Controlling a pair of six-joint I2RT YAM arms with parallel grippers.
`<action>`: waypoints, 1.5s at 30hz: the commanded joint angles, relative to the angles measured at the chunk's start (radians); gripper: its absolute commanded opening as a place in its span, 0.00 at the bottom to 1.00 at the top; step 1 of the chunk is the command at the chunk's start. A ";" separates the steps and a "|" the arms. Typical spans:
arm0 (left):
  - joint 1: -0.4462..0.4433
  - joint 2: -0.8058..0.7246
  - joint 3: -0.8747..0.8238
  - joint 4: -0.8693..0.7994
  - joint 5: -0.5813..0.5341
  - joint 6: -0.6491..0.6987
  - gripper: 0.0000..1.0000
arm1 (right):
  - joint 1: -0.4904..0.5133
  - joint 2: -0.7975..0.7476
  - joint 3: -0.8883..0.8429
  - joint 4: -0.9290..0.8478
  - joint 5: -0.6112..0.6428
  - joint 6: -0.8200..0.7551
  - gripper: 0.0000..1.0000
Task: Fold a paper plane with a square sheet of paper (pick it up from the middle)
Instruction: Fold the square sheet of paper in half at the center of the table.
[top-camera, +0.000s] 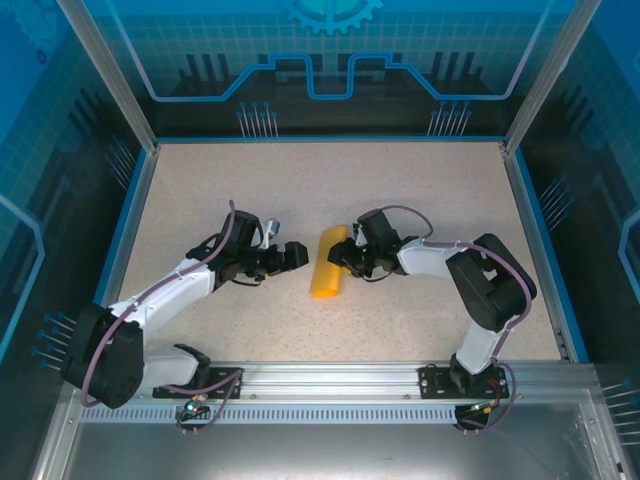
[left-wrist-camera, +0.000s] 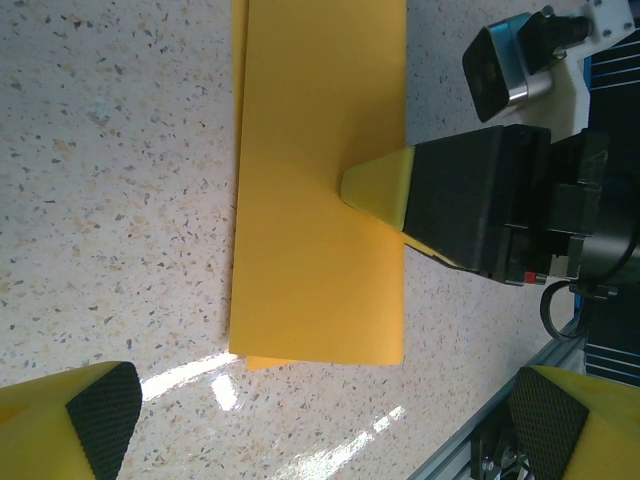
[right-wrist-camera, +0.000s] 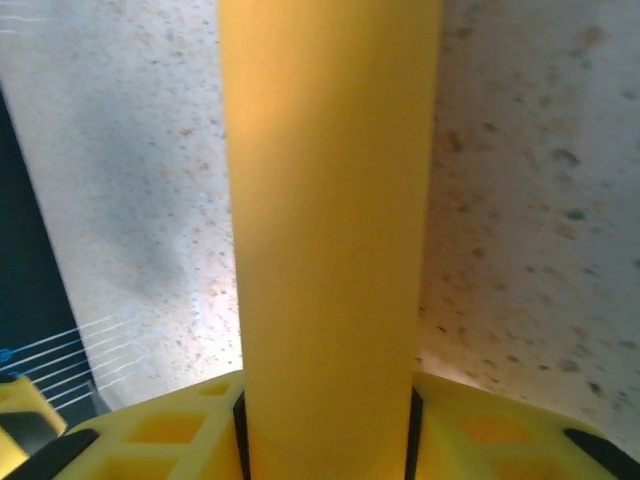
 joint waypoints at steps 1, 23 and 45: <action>-0.008 -0.016 0.010 -0.001 -0.003 0.002 0.99 | 0.007 -0.003 0.078 -0.204 0.064 -0.091 0.46; -0.009 0.001 0.010 0.002 0.007 0.009 0.98 | -0.036 -0.012 0.133 -0.349 0.021 -0.187 0.36; -0.009 -0.035 0.013 -0.023 -0.005 0.016 0.99 | 0.036 0.045 0.095 -0.052 0.074 0.050 0.37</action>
